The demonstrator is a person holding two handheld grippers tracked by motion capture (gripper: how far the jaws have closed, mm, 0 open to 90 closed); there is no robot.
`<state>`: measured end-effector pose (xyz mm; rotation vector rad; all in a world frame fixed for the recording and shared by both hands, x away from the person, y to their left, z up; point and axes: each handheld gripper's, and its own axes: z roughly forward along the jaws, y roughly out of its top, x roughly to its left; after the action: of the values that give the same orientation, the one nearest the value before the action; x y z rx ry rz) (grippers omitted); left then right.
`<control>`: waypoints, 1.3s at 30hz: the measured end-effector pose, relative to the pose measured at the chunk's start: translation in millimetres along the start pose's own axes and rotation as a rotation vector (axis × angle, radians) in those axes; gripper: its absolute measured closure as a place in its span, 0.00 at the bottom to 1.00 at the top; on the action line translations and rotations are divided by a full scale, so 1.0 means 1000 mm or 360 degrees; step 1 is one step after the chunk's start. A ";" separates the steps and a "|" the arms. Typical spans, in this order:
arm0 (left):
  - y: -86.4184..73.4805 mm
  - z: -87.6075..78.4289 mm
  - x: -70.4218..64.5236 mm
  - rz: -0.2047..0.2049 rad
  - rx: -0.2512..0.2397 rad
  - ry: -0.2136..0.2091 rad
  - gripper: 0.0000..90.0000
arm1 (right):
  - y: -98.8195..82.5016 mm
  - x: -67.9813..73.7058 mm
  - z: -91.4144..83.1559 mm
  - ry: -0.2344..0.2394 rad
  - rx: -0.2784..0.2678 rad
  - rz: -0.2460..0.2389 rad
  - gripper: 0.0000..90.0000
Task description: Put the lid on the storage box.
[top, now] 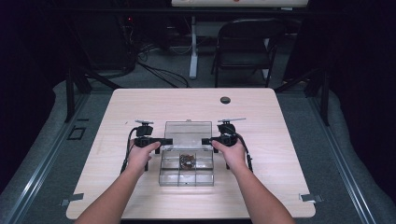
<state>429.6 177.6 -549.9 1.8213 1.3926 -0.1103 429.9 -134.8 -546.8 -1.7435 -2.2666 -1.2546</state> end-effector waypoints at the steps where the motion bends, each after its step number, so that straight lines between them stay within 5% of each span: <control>1: 0.000 -0.001 0.000 0.0002 -0.0002 0.0000 0.59 | 0.001 0.000 -0.001 -0.0002 0.0002 -0.0008 0.51; 39: 0.003 -0.023 -0.016 0.0158 -0.0045 -0.0013 0.60 | 0.003 0.017 -0.027 0.0010 -0.0045 -0.0183 0.51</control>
<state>416.7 180.0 -525.0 1.8609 1.2893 -0.0459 414.5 -136.9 -518.5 -1.6365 -2.3881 -1.3158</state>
